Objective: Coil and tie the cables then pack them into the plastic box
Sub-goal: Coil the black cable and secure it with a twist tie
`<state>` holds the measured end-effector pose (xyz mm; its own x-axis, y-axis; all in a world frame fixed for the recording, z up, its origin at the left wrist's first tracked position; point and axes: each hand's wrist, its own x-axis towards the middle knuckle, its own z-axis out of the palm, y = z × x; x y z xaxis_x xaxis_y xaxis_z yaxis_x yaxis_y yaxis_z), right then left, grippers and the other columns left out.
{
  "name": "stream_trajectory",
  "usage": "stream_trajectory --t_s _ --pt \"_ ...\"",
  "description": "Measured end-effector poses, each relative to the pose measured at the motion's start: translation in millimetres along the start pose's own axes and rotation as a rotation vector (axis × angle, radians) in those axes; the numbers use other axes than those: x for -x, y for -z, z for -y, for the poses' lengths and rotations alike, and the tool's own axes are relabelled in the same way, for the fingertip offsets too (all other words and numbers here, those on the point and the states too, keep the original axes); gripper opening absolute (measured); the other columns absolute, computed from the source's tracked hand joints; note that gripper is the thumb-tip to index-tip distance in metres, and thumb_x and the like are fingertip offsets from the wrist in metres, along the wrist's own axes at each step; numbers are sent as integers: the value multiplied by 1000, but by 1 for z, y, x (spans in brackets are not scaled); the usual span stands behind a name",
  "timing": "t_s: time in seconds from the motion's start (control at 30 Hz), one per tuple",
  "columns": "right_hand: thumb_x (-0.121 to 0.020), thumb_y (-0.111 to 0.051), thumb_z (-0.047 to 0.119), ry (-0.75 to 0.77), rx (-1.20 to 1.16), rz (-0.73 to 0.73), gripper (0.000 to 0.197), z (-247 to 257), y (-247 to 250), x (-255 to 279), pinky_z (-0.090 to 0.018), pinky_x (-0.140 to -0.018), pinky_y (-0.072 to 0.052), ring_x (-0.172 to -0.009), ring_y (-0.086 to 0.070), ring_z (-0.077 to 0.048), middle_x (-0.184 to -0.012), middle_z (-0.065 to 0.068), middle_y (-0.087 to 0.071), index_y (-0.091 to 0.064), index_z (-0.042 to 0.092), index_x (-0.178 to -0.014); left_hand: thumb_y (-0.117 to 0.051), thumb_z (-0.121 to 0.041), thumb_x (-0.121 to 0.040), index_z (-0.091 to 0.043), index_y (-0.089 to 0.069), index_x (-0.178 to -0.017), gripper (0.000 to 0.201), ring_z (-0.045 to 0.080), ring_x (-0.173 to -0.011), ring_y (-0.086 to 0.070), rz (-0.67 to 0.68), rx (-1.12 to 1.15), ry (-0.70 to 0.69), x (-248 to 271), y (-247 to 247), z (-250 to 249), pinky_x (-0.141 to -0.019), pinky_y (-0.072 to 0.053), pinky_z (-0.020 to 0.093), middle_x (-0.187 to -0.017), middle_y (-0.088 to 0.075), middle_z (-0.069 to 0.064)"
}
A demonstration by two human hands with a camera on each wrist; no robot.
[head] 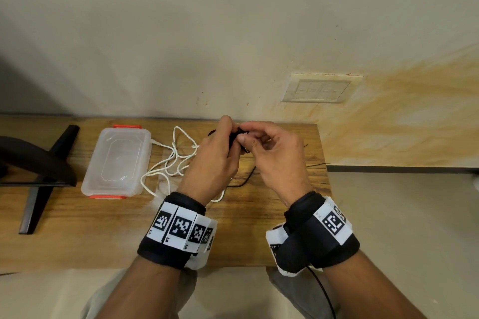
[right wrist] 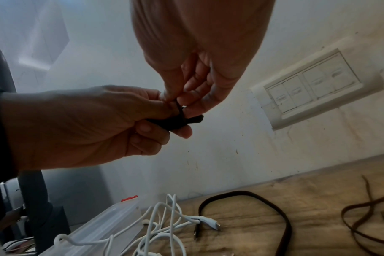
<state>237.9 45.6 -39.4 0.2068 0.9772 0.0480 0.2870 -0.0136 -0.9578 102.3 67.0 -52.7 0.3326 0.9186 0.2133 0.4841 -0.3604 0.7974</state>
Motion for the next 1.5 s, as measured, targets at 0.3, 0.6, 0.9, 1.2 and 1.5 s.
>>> stream_trajectory --t_s 0.3,0.6,0.9,1.2,1.5 --pt "-82 -82 21 -69 -23 9 14 -1 4 -1 -18 -69 -55 -75 -68 -9 -82 4 -74 -77 19 -95 -50 -12 -101 -15 -41 -99 10 -5 -61 -54 -49 40 57 0 0 1 -50 -34 9 -73 -50 -18" --pt "-85 -79 16 -49 -70 -61 4 1 2 3 -15 -64 -53 -66 -64 -2 -77 3 -75 -79 19 -87 -50 -15 -102 -13 -41 -97 10 4 -54 -50 -46 40 49 1 -3 -1 -47 -33 16 -65 -49 -13" --pt "-85 -78 14 -62 -107 -93 8 1 -1 4 -17 -64 -53 -67 -63 -6 -76 3 -75 -77 22 -85 -51 -14 -102 -8 -44 -100 9 -1 -54 -50 -35 38 49 1 -3 -3 -47 -32 13 -66 -48 -14" --pt "-87 -77 15 -30 -90 -105 10 3 0 4 -15 -63 -52 -66 -62 -2 -74 4 -74 -76 25 -85 -50 -15 -102 -10 -43 -99 9 4 -56 -49 -30 34 25 1 -2 -5 -48 -33 16 -66 -50 -11" --pt "-87 -77 16 -19 -61 -111 6 4 0 2 -13 -64 -52 -66 -62 3 -78 6 -74 -77 22 -90 -47 -15 -103 -10 -45 -99 6 8 -65 -55 6 35 9 1 -2 -4 -52 -41 21 -75 -60 -5"
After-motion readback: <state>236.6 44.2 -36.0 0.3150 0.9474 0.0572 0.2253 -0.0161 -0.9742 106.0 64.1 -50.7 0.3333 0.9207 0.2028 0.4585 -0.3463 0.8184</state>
